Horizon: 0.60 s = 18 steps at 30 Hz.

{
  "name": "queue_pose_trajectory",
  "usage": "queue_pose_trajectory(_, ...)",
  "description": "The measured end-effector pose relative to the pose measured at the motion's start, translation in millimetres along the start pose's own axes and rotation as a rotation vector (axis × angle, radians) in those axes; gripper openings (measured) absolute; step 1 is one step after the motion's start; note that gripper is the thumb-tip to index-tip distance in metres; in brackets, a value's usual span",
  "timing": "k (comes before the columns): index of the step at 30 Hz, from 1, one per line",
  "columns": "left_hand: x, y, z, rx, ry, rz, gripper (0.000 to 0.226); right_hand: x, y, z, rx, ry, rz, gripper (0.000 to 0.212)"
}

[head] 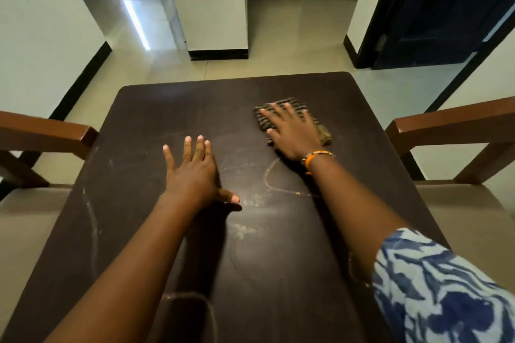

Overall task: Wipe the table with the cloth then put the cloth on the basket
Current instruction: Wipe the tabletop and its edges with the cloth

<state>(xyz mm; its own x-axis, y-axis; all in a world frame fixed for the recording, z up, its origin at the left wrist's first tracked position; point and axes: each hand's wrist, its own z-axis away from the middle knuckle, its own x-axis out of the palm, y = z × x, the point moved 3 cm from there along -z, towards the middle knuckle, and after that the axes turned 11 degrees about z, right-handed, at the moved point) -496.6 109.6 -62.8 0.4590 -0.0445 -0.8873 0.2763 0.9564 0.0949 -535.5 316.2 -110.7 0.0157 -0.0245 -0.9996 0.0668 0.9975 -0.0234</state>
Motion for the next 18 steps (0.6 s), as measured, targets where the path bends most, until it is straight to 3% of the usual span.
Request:
queue_pose_trajectory(5, 3.9, -13.0, 16.6, 0.004, -0.062, 0.01, 0.135, -6.8, 102.8, 54.5, 0.298, -0.008, -0.007, 0.051)
queue_pose_trajectory(8, 5.7, -19.7, 24.7, 0.015, -0.082, 0.003, 0.134, -5.1, 127.7, 76.0, 0.423, 0.01, -0.011, 0.051)
queue_pose_trajectory(12, 12.7, -32.6, 31.1, 0.007, -0.078, 0.007, 0.124, -2.5, 101.5, 75.9, 0.504, 0.027, -0.04, 0.051)
queue_pose_trajectory(18, 19.2, -36.0, 34.2, -0.025, -0.106, 0.117, 0.113, -1.7, -4.6, 59.8, 0.291, 0.048, 0.003, 0.053)
